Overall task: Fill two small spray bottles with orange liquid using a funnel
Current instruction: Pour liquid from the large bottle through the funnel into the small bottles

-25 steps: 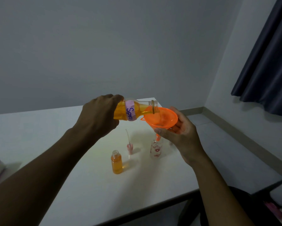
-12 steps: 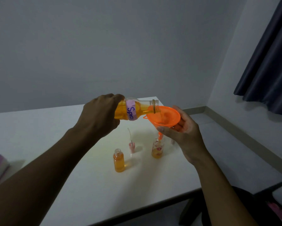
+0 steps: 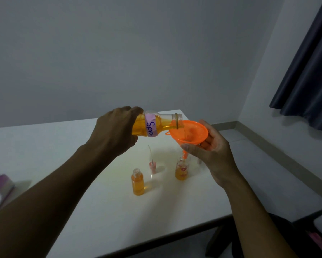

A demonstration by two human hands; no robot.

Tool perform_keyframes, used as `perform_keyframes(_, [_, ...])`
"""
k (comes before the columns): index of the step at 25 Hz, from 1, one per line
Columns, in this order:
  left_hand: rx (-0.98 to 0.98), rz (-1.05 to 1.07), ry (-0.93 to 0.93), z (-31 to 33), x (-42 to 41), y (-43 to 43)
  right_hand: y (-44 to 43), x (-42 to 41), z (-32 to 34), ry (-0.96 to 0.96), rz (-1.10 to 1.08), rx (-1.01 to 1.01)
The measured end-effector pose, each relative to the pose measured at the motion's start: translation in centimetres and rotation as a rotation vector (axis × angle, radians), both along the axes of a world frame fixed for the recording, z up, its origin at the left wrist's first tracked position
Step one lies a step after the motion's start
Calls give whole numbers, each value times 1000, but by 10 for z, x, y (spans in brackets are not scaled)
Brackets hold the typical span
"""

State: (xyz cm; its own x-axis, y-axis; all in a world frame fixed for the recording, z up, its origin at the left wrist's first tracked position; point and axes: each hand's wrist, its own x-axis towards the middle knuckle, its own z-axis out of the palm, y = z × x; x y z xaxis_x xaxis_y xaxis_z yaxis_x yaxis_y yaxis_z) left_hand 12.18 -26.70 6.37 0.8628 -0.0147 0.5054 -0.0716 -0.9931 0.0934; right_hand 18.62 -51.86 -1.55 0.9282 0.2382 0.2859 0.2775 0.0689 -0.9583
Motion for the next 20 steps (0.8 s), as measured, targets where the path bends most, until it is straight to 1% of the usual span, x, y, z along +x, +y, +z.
perform_keyframes(9, [32, 19, -6, 1, 0, 1, 1, 1, 0, -3, -3, 5])
perform_keyframes(20, [27, 11, 2, 3, 0, 4, 0, 1, -1, -6, -4, -19])
